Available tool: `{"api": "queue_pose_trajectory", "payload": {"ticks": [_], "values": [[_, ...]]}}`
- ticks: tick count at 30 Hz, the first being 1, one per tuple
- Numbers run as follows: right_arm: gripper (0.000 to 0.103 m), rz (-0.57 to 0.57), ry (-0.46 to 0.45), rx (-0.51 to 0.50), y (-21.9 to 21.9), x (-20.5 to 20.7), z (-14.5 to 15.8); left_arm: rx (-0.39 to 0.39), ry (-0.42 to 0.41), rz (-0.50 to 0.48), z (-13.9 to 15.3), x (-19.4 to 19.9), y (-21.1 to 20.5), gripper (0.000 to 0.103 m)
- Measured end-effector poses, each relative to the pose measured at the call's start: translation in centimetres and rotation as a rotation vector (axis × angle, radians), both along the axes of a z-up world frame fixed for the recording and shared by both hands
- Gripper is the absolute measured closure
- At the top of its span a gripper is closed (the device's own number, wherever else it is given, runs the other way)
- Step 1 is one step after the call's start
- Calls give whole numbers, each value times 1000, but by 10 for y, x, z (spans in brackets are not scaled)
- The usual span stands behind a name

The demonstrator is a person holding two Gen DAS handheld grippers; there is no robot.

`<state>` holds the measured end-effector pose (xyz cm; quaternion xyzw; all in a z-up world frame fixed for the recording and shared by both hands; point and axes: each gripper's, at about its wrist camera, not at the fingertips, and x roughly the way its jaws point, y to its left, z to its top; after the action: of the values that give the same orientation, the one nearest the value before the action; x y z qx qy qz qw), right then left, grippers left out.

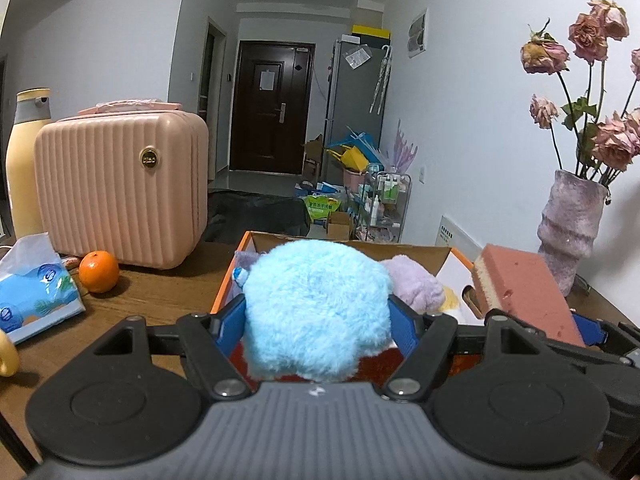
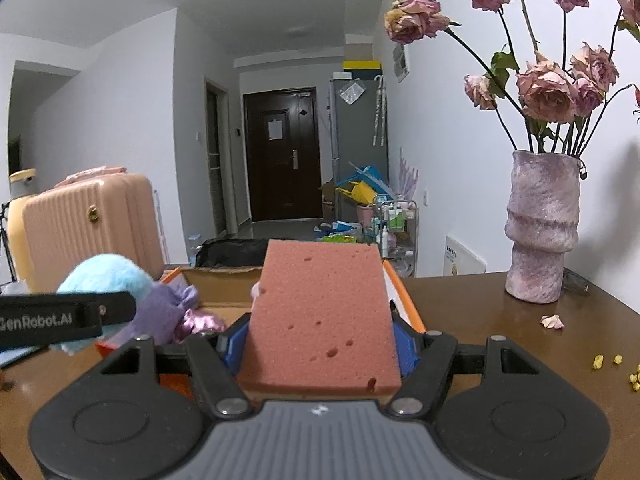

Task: Organize soft objects
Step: 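Carry the blue ball with the left tool while the right tool carries the pink sponge over the box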

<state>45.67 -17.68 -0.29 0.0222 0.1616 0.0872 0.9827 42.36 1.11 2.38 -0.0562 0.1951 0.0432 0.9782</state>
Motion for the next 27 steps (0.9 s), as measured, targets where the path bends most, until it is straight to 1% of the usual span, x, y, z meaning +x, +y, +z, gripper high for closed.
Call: {"api": "queue_pose_trajectory", "payload": {"ticks": [5, 13, 15, 27], "values": [[35, -27, -4, -6, -1, 20, 2, 1, 2, 4, -2, 16, 0, 30], [35, -53, 14, 11, -5, 54, 4, 1, 0, 11, -3, 40, 2, 30], [35, -54, 20, 12, -5, 61, 3, 1, 0, 11, -3, 39, 1, 30], [35, -62, 34, -12, 4, 95, 1, 11, 7, 15, -7, 78, 5, 30]]}}
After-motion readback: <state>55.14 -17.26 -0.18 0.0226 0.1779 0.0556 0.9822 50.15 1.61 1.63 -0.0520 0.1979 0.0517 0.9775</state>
